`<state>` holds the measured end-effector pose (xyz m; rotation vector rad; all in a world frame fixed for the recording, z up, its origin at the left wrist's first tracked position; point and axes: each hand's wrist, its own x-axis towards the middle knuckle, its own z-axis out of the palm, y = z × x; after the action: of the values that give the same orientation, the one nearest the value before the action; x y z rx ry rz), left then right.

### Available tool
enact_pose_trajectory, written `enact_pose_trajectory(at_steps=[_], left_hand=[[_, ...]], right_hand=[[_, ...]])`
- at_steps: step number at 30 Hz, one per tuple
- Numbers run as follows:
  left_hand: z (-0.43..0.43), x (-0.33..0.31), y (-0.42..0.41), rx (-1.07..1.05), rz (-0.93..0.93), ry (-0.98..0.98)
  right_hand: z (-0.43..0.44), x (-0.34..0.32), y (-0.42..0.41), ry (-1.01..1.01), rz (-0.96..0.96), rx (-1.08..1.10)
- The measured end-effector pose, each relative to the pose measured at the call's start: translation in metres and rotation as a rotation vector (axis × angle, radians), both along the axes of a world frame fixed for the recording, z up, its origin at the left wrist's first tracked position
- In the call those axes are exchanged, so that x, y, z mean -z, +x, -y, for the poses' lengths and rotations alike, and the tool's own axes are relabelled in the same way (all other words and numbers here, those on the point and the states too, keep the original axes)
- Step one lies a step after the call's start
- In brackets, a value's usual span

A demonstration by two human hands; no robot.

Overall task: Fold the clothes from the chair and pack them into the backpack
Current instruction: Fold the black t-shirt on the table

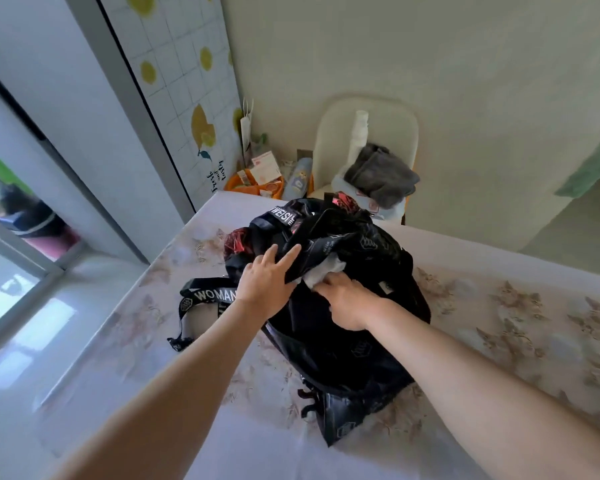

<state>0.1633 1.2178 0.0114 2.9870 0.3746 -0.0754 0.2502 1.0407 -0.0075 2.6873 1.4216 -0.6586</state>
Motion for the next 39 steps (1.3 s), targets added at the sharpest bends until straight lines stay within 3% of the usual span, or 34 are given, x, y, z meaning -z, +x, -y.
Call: enact_pose_trajectory(at_steps=[5,10,14,16,19,21,24,27,29,32,35,39], left_hand=[[-0.026,0.001,0.016,0.01,0.142,-0.152],[-0.044,-0.008,0.019,0.05,0.287,-0.208],[-0.044,-0.004,0.016,0.046,0.228,-0.154],[-0.043,-0.002,0.016,0.043,0.197,-0.131],[-0.042,0.004,0.016,0.027,0.223,-0.142],[-0.035,0.007,0.013,0.06,0.369,0.036],[-0.012,0.018,-0.001,0.325,0.596,0.122],[0.02,0.038,-0.023,0.562,0.426,0.086],[0.027,0.058,-0.036,0.392,0.278,-0.069],[0.022,0.083,-0.045,0.139,0.176,-0.129],[0.016,0.084,-0.042,0.115,0.038,-0.152],[0.011,0.085,-0.044,0.041,-0.061,-0.135]], right_hand=[[-0.012,0.029,0.007,0.144,0.096,0.096],[-0.032,0.041,-0.004,0.246,-0.051,0.154],[-0.056,0.048,-0.015,0.397,0.389,0.147],[-0.054,0.052,-0.023,0.404,0.473,0.225],[-0.031,0.07,-0.036,0.447,0.346,0.287],[-0.014,0.076,-0.042,0.373,0.238,0.225],[-0.012,0.073,-0.046,0.251,0.179,0.254],[-0.029,0.065,-0.04,0.18,0.035,0.335],[-0.029,0.062,-0.032,0.139,-0.096,0.328],[-0.007,0.07,-0.03,0.356,-0.075,0.407],[0.006,0.082,-0.041,0.372,0.098,0.436],[-0.01,0.079,-0.039,0.294,-0.025,0.436]])
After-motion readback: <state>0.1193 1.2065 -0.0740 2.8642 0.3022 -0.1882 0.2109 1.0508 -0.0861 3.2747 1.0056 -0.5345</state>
